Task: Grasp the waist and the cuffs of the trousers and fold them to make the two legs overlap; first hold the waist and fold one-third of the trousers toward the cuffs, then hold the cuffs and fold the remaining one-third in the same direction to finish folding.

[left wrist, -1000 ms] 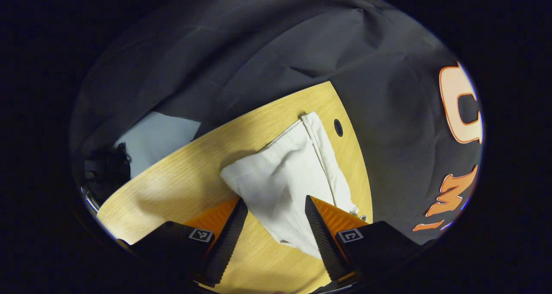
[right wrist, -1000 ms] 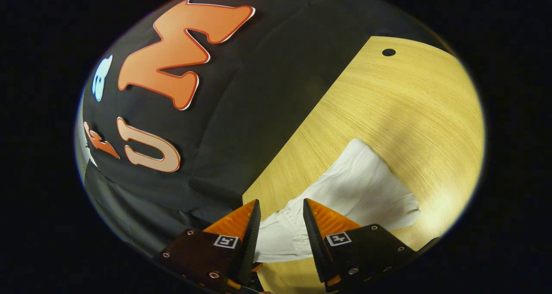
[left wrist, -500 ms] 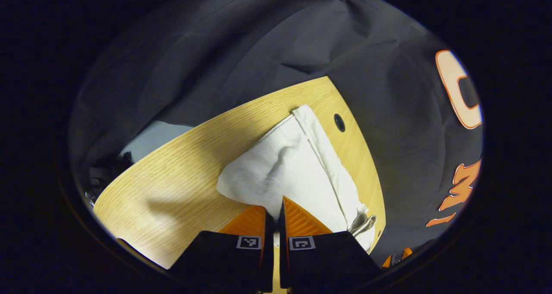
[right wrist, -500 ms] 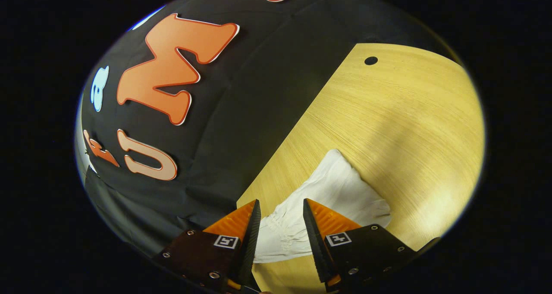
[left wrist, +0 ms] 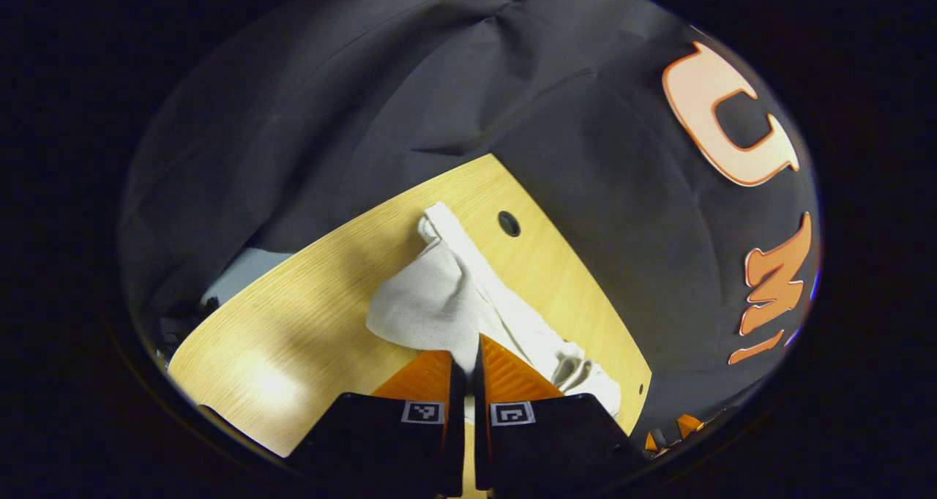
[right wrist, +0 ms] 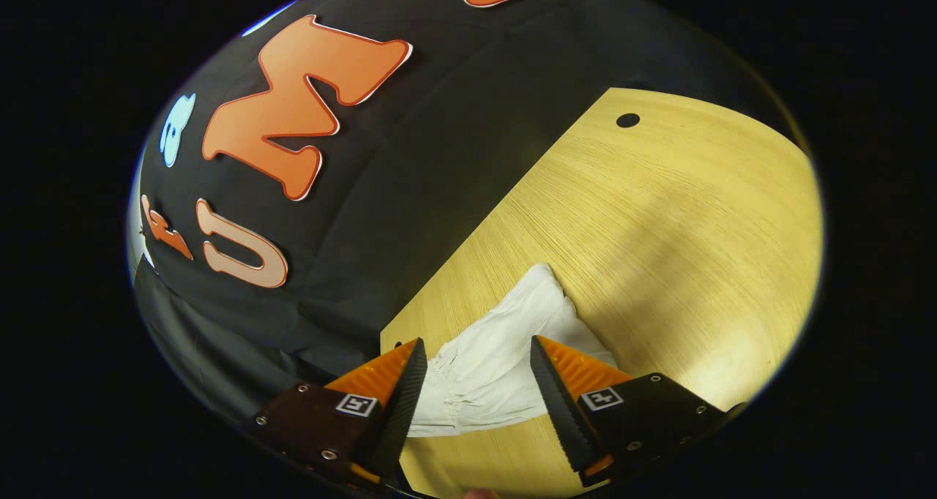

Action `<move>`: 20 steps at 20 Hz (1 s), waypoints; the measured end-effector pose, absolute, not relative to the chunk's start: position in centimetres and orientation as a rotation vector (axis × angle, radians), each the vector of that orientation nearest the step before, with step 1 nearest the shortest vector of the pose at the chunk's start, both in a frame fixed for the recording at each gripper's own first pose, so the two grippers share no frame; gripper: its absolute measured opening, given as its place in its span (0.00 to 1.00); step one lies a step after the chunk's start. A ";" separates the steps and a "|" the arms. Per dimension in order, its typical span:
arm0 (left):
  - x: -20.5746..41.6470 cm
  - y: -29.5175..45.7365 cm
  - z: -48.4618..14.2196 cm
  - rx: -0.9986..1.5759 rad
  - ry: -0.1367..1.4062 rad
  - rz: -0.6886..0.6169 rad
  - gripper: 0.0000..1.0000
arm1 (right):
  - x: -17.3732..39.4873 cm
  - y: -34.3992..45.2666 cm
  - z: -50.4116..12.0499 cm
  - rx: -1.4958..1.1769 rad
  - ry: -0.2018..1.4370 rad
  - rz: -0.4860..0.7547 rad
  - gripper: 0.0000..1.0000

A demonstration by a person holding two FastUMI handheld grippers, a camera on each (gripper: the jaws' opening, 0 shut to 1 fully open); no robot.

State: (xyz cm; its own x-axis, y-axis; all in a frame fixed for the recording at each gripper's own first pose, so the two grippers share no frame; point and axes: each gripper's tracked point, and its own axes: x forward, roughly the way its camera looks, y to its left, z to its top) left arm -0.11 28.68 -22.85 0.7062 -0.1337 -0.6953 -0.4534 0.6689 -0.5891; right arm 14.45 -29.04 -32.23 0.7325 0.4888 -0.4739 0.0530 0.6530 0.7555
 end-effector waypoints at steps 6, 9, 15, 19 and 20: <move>2.1 24.1 -17.2 -0.794 0.731 0.117 0.09 | 13.9 -32.5 -32.6 0.781 0.710 0.256 0.96; 3.4 21.0 -15.0 -0.779 0.713 0.073 0.09 | 13.6 -34.4 -32.7 0.780 0.702 0.247 0.95; 5.8 14.5 -12.2 -0.766 0.694 -0.006 0.10 | 12.8 -38.3 -33.1 0.756 0.690 0.217 0.96; 7.4 9.5 -11.2 -0.756 0.698 -0.052 0.09 | 12.3 -40.6 -33.4 0.761 0.686 0.206 0.96; 7.8 8.0 -11.3 -0.749 0.707 -0.066 0.09 | 12.1 -41.3 -33.5 0.759 0.685 0.198 0.96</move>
State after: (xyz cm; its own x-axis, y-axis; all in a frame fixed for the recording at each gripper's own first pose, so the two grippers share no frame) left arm 7.80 7.98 -11.26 0.7695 -0.2973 -0.5652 -0.1869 0.7414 -0.6445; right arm 12.13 -41.25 -33.49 0.7680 0.4011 -0.4993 0.0736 0.7191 0.6910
